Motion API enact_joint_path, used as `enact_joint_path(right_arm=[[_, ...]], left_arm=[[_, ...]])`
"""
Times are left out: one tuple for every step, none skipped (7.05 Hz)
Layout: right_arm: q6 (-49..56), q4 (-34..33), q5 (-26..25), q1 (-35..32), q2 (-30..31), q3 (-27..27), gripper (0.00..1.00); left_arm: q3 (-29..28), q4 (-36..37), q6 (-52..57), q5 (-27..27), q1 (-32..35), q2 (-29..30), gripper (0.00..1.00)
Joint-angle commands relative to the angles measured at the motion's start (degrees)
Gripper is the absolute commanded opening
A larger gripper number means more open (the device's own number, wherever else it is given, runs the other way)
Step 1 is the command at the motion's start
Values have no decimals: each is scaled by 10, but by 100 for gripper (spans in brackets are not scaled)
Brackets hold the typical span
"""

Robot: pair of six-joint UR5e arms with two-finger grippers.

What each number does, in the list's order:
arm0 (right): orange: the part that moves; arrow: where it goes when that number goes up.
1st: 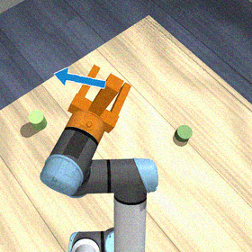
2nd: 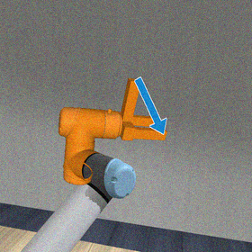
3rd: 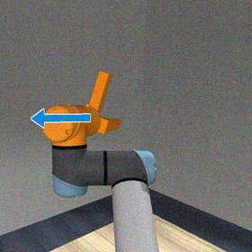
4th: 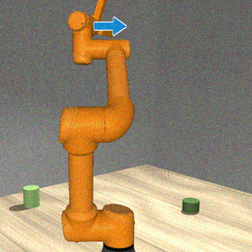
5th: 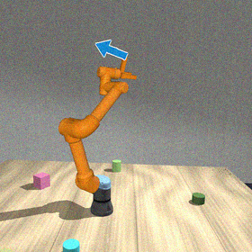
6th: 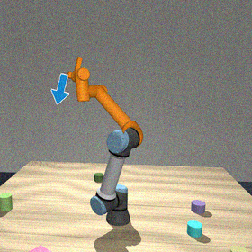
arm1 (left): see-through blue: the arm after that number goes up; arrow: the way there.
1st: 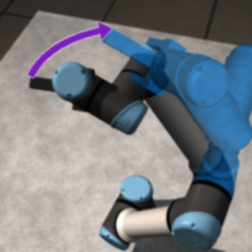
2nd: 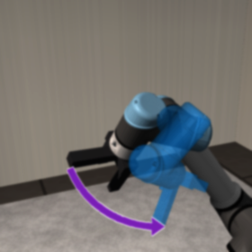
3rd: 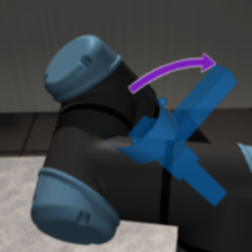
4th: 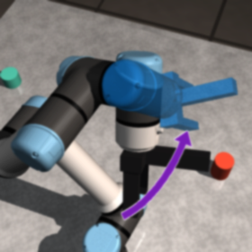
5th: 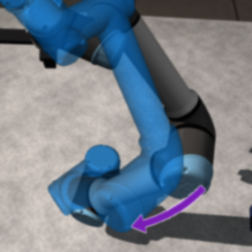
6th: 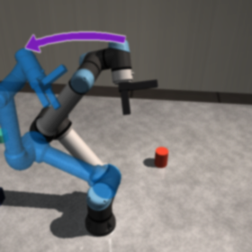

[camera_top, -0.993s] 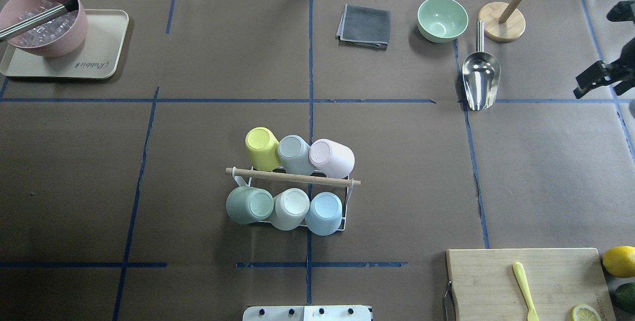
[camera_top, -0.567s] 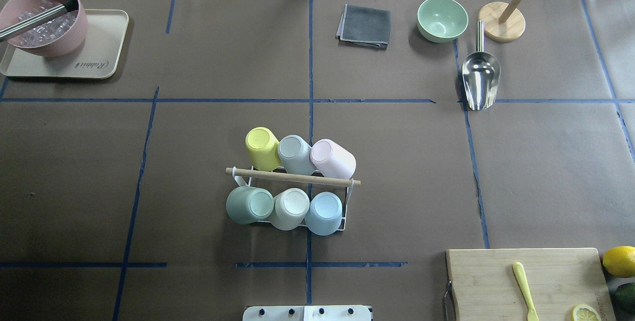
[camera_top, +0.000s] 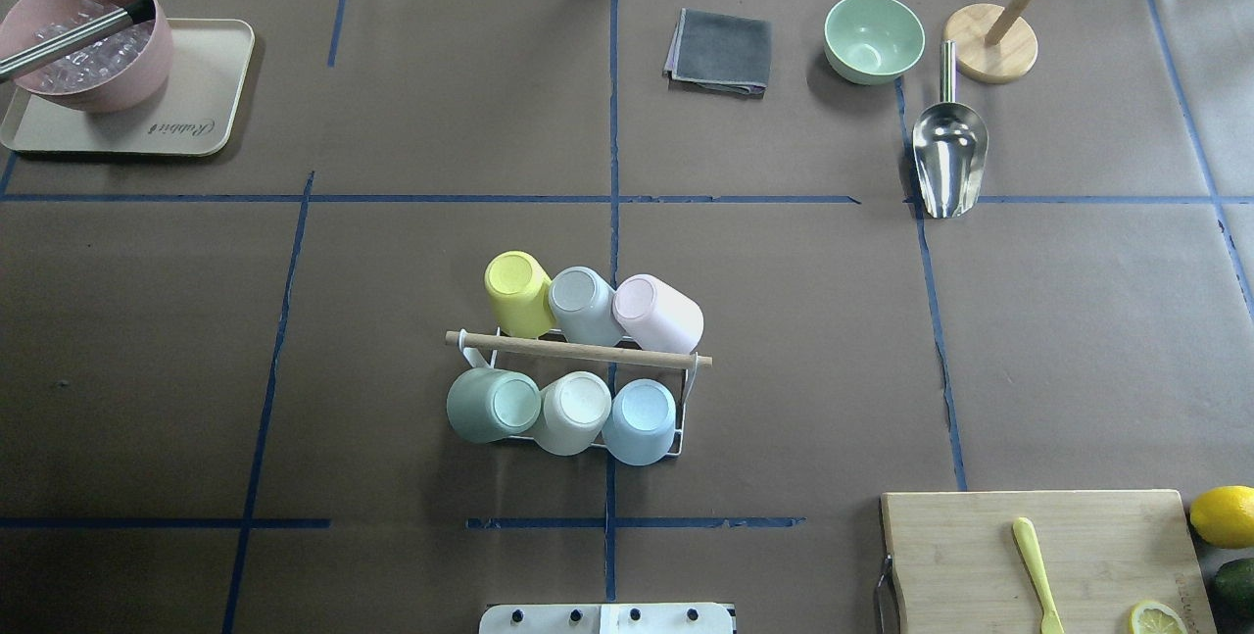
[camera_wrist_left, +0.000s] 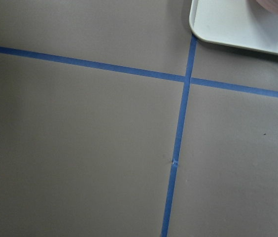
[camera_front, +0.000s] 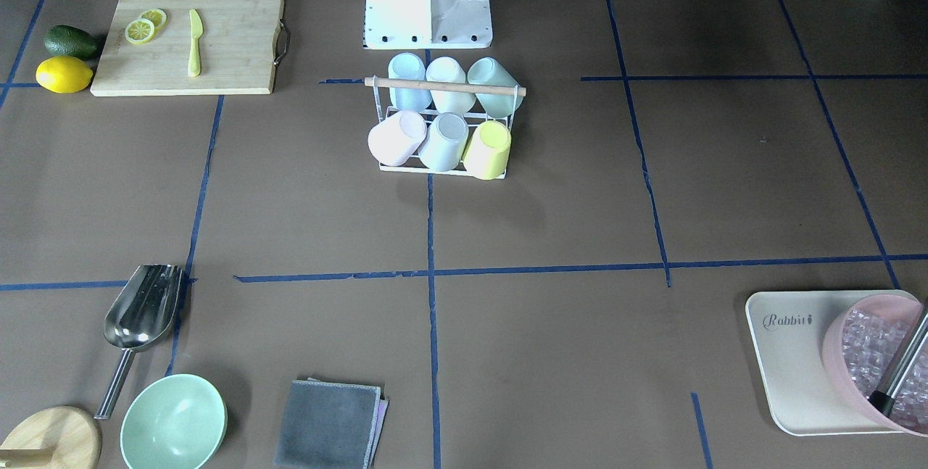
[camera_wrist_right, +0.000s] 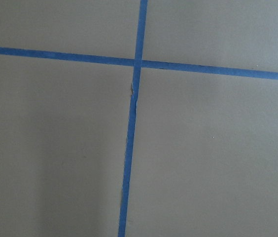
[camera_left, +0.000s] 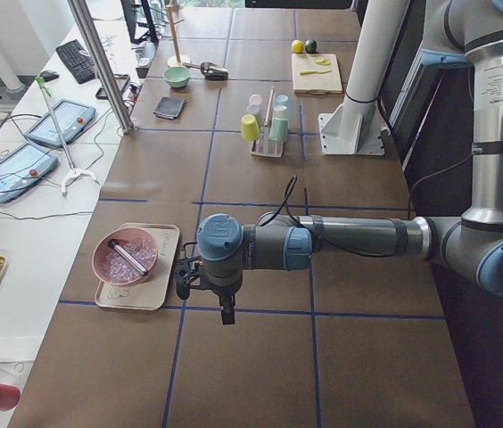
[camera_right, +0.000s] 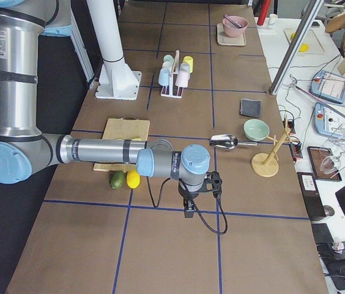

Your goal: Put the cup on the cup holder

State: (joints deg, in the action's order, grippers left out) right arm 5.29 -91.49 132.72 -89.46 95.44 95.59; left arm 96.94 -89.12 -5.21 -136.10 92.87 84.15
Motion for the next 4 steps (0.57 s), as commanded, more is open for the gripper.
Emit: enact_joint_path(right_arm=[[4, 4, -4, -2, 1, -5, 100], [3, 5, -4, -2, 2, -5, 100], [3, 5, -4, -2, 3, -5, 100], [4, 5, -4, -2, 3, -5, 100]], left_arm=[[-2, 1, 29, 0, 4, -4, 100], [-2, 1, 55, 0, 4, -5, 100], [-3, 3, 95, 2, 3, -4, 100], [-2, 3, 96, 1, 4, -4, 100]])
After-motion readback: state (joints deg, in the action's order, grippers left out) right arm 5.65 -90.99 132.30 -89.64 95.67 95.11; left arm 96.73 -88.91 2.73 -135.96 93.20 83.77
